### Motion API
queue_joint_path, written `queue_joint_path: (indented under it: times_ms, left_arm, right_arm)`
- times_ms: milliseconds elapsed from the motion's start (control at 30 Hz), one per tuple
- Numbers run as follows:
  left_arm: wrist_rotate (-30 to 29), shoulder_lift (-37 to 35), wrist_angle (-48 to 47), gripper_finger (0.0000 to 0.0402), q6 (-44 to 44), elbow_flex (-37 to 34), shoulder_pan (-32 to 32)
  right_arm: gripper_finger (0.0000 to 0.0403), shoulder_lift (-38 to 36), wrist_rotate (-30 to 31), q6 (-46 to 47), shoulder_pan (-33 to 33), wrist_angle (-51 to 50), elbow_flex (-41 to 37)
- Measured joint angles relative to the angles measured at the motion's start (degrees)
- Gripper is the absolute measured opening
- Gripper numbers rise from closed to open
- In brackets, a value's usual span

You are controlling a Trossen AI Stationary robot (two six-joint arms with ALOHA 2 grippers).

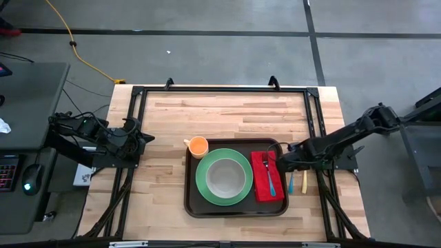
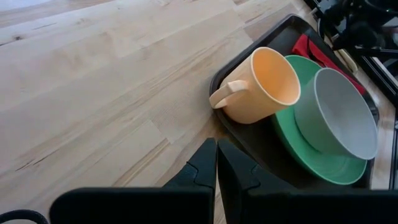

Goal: Set up tray
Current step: Put the blue spoon to the left side of the blue fork on top of the table napkin on the brown serving tray

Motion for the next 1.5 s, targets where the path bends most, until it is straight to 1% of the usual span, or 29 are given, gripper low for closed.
queue_joint_path:
  times_ms: [367, 600, 733, 1200, 1400, 1500]
  left_arm:
    - [0.08, 0.0, 0.01, 0.0044, -0.02, 0.0, 0.01]
    - [0.08, 0.0, 0.03, 0.0044, -0.02, 0.0, 0.0]
    - [0.08, 0.0, 0.03, 0.0044, -0.02, 0.0, 0.01]
    - [0.08, 0.0, 0.03, 0.0044, -0.02, 0.0, 0.01]
    - [0.05, 0.0, 0.01, 0.0044, -0.02, 0.0, -0.01]
    - [0.05, 0.0, 0.03, 0.0044, -0.02, 0.0, -0.01]
  right_arm:
    - [0.0154, 9.16, -0.71, 0.0, 0.0, 2.75, 0.36]
    - [0.0149, 10.48, -0.52, 1.97, 0.0, 3.04, 0.33]
    - [0.0125, 10.46, -0.51, 3.03, -0.02, 3.36, 0.26]
    - [0.0007, 10.52, -0.55, 4.46, -0.02, 2.5, 0.11]
    - [0.0009, 10.59, -0.46, 4.45, 0.0, 1.68, 0.68]
    - [0.0003, 10.65, -0.52, 4.18, 0.0, 1.38, 1.15]
